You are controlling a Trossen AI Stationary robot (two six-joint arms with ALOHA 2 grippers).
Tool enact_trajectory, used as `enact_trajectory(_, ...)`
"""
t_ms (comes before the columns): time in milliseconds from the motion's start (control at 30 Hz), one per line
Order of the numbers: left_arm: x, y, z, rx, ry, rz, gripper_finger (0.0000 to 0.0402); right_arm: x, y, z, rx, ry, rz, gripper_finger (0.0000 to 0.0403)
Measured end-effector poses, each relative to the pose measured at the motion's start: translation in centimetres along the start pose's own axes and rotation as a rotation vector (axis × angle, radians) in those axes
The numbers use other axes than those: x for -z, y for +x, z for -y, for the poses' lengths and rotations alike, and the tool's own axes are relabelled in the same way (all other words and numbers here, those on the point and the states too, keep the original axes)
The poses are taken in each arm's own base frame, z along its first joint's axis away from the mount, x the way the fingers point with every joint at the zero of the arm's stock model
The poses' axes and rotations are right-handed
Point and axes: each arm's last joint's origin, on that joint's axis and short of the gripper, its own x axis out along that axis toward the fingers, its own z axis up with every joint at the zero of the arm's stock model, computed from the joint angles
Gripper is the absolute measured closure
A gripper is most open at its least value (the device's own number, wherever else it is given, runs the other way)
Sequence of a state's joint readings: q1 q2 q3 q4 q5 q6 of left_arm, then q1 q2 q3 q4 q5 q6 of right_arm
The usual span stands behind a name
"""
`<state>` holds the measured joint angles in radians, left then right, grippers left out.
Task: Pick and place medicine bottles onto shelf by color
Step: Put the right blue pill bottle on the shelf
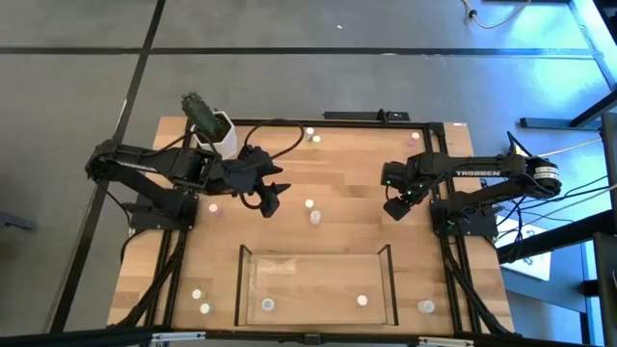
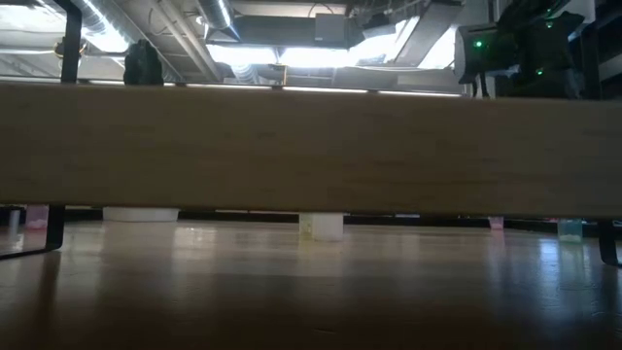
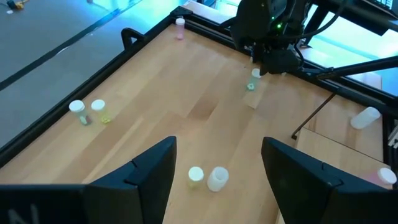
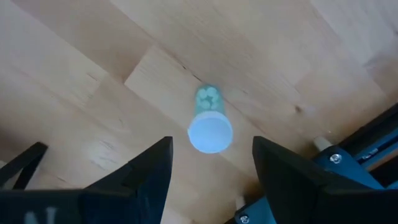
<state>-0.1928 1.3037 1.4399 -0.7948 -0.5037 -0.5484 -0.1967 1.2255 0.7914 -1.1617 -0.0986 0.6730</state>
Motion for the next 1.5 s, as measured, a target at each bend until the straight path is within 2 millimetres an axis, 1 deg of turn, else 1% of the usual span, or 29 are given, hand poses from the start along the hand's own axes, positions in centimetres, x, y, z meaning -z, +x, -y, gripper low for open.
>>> enact_trajectory(133, 0.0, 0.0, 0.0, 0.000, -0.001, 0.001, 0.0171, -0.1, 0.0, 0.0, -0.001, -0.003, 0.008, 0.0179)
enact_trajectory(300, 0.0, 0.0, 0.0, 0.000, -0.001, 0.001, 0.0171, -0.2, 0.0, 0.1, 0.045, 0.002, 0.044, 0.0179)
enact_trajectory(733, 0.0, 0.0, 0.1, 0.004, 0.021, 0.001, 0.0171, -0.1, 0.1, 0.0, 0.015, 0.031, 0.026, 0.0179)
enact_trajectory(900, 0.2, -0.1, 0.4, 0.061, 0.114, -0.025, 0.0171, 0.2, 1.3, 0.4, 0.033, 0.055, -0.001, 0.0179)
enact_trajectory(1100, 0.1, 0.0, 0.2, 0.051, 0.113, -0.022, 0.0171, 0.3, 2.7, 0.7, 0.025, 0.056, 0.010, 0.0179)
enact_trajectory(1500, 0.0, 0.0, 0.1, 0.044, 0.110, -0.021, 0.0171, 0.2, 2.8, 0.6, 0.013, 0.053, 0.024, 0.0179)
